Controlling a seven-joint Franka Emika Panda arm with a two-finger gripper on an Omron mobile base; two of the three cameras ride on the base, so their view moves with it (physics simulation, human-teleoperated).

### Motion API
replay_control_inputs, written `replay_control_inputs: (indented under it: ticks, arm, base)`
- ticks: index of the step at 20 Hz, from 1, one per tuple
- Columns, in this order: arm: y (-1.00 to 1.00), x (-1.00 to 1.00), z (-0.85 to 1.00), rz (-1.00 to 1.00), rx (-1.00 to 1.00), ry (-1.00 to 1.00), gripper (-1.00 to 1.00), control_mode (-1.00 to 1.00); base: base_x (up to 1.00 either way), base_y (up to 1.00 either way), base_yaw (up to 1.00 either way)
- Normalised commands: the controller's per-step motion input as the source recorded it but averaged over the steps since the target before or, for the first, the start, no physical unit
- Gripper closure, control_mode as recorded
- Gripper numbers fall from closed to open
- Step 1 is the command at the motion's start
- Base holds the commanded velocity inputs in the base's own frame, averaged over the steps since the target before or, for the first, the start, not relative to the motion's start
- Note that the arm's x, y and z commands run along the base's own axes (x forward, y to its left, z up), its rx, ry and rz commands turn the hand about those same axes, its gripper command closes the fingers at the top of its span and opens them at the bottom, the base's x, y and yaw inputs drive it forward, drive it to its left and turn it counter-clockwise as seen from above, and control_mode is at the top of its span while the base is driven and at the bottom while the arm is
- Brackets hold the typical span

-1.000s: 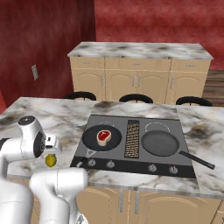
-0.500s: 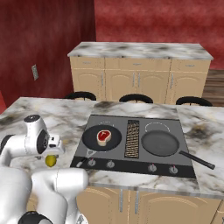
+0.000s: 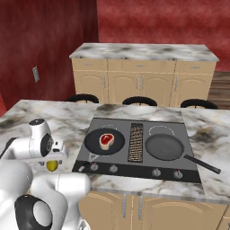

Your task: Place both pans onto different burners. Then place the lemon and the steak on different pans.

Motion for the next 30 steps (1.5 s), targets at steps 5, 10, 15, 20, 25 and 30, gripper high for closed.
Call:
replay_control_inputs:
  ticks: [5, 10, 15, 20, 25, 30]
  arm:
    - [-0.01, 0.00, -0.42, 0.00, 0.00, 0.02, -1.00, -1.00]
    - [-0.09, -0.02, -0.28, 0.00, 0.00, 0.00, 1.00, -1.00]
    - [-0.18, -0.16, -0.01, 0.01, 0.01, 0.00, 1.00, -1.00]
    - [-0.08, -0.16, 0.37, 0.01, 0.03, -0.03, 1.00, -1.00]
    - [-0.05, -0.25, 0.95, 0.00, 0.04, -0.04, 1.00, -1.00]
    - [-0.33, -0.22, 1.00, 0.00, 0.06, 0.00, 1.00, -1.00]
  base:
    - [0.00, 0.00, 0.00]
    - [0.00, 0.00, 0.00]
    - [0.00, 0.00, 0.00]
    - [0.00, 0.00, 0.00]
    - [0.00, 0.00, 0.00]
    - [0.00, 0.00, 0.00]
